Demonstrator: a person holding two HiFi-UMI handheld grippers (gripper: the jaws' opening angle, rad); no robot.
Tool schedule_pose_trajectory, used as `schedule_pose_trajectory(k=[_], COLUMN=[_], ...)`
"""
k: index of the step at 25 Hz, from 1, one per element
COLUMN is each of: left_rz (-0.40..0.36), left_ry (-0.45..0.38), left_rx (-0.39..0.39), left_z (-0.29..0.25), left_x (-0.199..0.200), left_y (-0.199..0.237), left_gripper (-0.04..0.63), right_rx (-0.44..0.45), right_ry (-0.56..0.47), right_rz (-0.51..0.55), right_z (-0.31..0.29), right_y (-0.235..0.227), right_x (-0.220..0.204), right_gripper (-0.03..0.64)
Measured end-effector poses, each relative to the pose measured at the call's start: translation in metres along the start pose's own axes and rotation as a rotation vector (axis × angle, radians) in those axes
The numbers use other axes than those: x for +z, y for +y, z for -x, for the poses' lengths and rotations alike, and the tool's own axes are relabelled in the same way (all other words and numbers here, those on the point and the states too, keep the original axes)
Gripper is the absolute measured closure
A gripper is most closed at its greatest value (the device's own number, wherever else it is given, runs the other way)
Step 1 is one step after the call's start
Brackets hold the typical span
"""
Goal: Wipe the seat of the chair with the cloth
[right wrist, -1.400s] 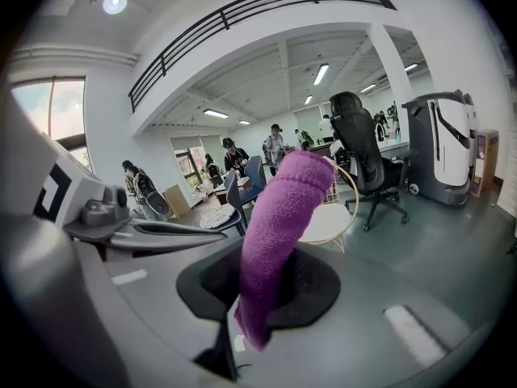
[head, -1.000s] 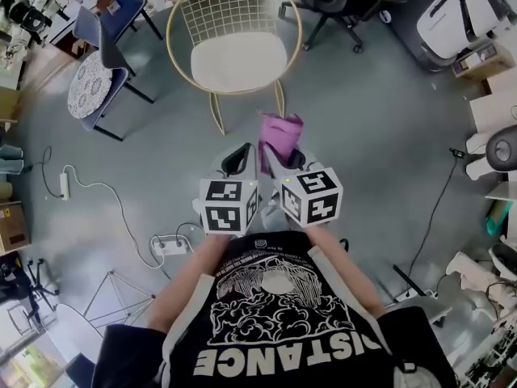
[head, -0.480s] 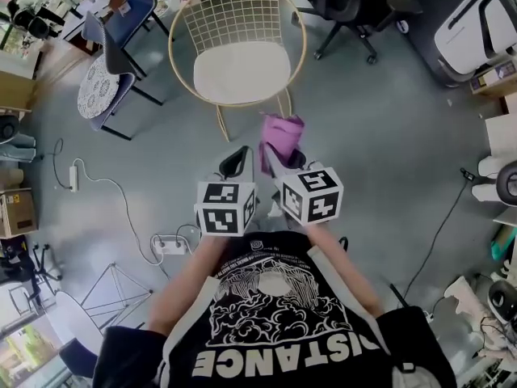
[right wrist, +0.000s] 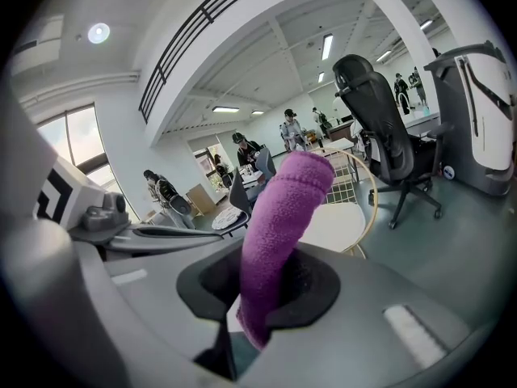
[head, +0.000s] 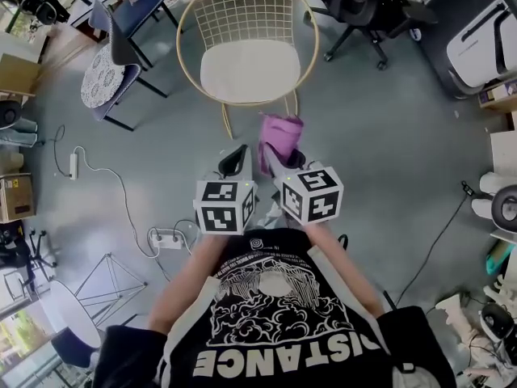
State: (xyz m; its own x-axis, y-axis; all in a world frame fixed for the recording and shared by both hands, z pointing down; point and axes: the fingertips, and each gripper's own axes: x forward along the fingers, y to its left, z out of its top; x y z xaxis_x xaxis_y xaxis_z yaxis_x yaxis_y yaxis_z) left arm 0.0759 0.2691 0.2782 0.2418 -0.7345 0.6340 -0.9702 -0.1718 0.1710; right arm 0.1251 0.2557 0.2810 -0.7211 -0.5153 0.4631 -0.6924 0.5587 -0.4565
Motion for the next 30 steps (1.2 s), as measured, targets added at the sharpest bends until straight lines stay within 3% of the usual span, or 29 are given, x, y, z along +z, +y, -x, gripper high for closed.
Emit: schedule_pose_trajectory(k=[9,23,30], left_rz=[0.049,0.086,0.112], left_ry=[-0.018,0.036,0.05], left_rx=[-0.017,-0.073,-0.107], left_z=[-0.033,-0.093,-0.113], left_x=[0.017,0.088,0.098], left_y=[0.042,0.133,0.183], left_gripper=[0.598,0.598,0.598], right_rx=[-0.017,-0.053,-0.076], right_ry=[0.032,0.113,0.163], right_rz=[0.035,0.022,0.038], right_z=[-0.05,-0.157,-0.211], right_y=[-0.006,-0.002,0.008], right_x=[0.016,0.08,0.092], right_gripper=[0.557,0.557,0.557])
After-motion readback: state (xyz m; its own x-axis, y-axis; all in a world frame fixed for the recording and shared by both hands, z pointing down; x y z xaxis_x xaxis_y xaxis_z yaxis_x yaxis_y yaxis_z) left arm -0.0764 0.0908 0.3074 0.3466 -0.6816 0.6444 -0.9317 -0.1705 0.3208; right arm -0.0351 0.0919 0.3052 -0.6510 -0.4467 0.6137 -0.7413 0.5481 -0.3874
